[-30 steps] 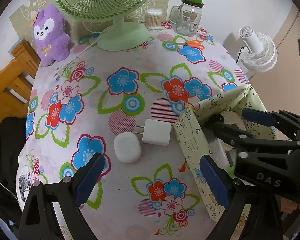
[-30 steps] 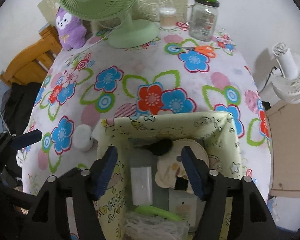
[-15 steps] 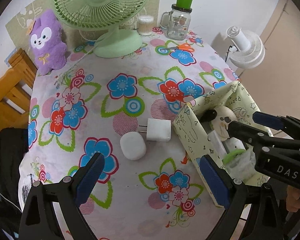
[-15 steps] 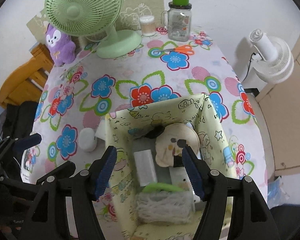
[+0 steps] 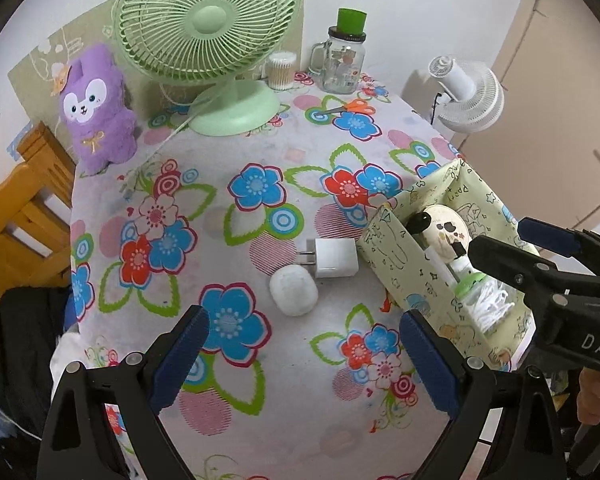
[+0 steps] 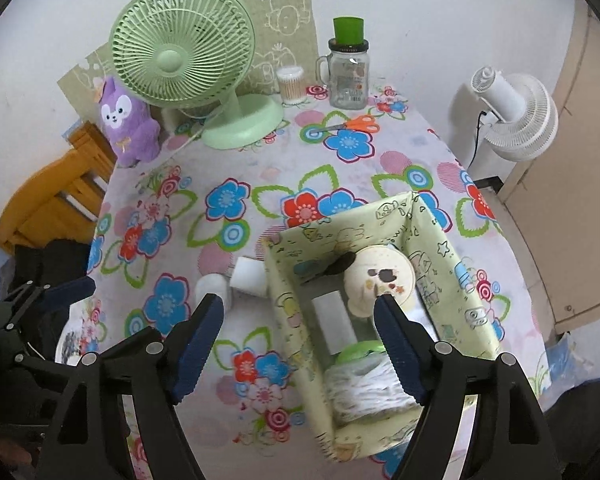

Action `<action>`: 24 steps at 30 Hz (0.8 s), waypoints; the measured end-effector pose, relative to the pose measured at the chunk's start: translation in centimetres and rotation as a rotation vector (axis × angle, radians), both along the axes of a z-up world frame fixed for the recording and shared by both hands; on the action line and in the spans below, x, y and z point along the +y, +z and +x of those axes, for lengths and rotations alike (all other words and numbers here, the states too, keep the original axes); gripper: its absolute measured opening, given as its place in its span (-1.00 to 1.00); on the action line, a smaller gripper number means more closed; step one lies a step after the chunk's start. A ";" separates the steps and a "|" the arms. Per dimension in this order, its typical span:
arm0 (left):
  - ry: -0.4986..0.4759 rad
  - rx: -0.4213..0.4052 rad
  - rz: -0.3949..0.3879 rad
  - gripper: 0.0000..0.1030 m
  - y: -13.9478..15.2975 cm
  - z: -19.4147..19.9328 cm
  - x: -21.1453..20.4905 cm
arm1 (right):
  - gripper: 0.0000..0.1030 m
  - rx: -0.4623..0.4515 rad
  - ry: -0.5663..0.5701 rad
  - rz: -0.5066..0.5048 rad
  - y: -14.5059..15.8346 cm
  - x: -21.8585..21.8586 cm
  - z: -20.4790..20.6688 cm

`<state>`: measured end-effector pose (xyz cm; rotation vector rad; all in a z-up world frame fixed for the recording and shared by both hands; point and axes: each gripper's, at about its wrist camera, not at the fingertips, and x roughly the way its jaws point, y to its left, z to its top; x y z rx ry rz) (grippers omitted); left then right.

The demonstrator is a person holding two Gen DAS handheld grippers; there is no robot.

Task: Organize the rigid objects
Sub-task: 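Move the left gripper to the white earbud case while the right approaches the white charger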

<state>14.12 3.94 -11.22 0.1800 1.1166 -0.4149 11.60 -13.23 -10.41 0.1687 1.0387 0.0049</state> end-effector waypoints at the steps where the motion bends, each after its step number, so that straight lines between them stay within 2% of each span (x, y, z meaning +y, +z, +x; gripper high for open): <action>1: -0.007 -0.004 -0.001 0.89 0.1 0.0 0.2 | 0.56 -0.003 -0.005 -0.001 0.1 0.4 -0.2; 13: -0.117 -0.024 0.007 0.89 0.0 -0.2 2.7 | 0.56 -0.017 -0.072 -0.030 0.9 4.8 -1.4; 24: -0.215 -0.016 0.016 0.89 -1.8 0.7 4.0 | 0.56 0.010 -0.179 -0.018 -0.5 7.7 -2.3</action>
